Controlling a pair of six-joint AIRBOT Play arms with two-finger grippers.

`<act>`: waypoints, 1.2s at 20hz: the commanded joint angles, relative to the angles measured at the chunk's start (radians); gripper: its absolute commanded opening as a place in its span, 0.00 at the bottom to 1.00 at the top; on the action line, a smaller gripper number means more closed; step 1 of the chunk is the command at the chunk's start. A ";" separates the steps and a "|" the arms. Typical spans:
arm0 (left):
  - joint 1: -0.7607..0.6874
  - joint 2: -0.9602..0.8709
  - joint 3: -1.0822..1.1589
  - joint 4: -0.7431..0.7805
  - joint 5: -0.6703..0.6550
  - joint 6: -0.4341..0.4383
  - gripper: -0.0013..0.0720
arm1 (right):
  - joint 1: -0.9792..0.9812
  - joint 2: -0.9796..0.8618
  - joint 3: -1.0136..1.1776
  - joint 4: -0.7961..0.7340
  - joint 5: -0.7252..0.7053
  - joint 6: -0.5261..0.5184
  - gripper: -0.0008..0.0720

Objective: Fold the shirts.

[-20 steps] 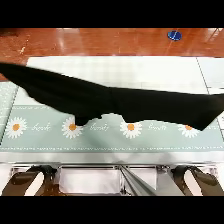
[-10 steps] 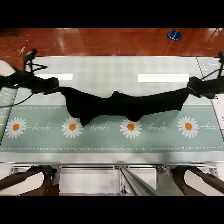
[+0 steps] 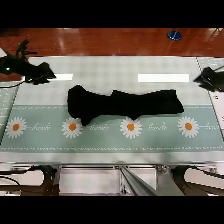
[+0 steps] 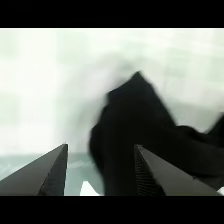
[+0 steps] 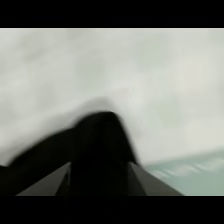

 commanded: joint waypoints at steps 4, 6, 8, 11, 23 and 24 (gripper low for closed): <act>0.061 0.099 -0.436 -0.241 -0.034 0.086 0.71 | -0.229 0.073 -0.348 0.170 -0.015 -0.121 0.58; 0.042 0.095 -0.534 -0.280 0.010 0.134 0.71 | -0.224 0.072 -0.410 0.252 -0.042 -0.169 0.58; 0.019 0.095 -0.597 -0.291 0.077 0.148 0.71 | -0.224 0.072 -0.426 0.259 -0.047 -0.181 0.58; -0.050 0.069 -0.626 -0.345 0.105 0.192 0.71 | -0.224 0.068 -0.426 0.259 -0.052 -0.186 0.57; -0.152 0.016 -0.604 -0.439 0.142 0.253 0.05 | -0.143 -0.066 -0.426 0.277 -0.045 -0.192 0.57; -0.152 0.016 -0.603 -0.443 0.142 0.253 0.05 | -0.122 -0.082 -0.426 0.285 -0.064 -0.185 0.57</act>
